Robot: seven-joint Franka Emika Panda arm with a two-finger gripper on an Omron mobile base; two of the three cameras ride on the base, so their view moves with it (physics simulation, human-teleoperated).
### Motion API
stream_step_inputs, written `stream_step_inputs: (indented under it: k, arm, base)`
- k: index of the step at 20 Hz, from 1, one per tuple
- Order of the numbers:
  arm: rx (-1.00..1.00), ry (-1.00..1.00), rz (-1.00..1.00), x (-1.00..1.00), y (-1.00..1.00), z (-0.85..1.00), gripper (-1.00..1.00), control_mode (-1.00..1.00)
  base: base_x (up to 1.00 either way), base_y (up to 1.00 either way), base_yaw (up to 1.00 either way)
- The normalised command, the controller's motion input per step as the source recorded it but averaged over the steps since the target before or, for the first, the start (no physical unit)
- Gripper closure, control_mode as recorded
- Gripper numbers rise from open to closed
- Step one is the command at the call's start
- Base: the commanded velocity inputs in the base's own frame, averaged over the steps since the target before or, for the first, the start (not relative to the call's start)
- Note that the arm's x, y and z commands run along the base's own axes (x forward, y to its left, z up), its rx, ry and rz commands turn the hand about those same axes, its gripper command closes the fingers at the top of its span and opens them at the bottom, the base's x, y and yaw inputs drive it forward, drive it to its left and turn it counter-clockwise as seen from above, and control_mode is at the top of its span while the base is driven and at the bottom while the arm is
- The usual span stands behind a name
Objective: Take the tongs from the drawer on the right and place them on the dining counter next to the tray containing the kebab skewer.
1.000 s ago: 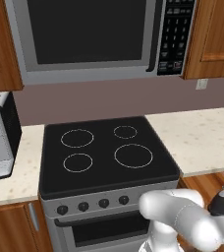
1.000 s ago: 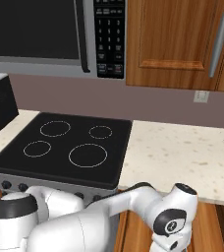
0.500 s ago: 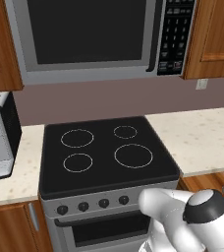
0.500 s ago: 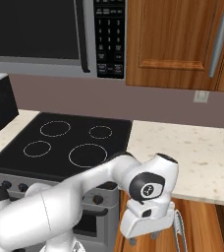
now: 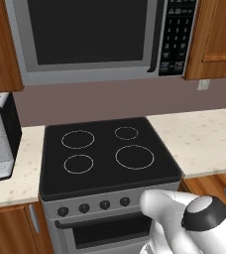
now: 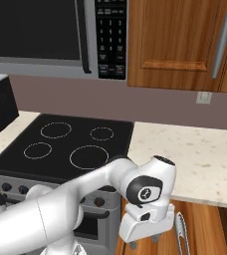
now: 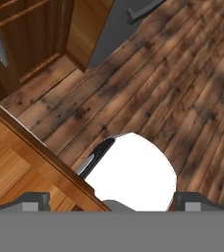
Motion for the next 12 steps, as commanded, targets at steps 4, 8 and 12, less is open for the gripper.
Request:
stream_step_inputs:
  k: [4, 8, 12]
  arm:
    - [0.00, -0.02, -0.11, 0.04, 0.00, 0.00, -1.00, -1.00]
    - [-0.01, 0.00, -0.01, 0.01, -0.02, -0.05, -1.00, -1.00]
    - [-0.01, 0.00, 0.00, 0.04, 0.00, -0.03, -1.00, -1.00]
  base:
    - [0.00, 0.00, 0.00]
    - [0.00, 0.00, 0.00]
    - [0.00, 0.00, 0.00]
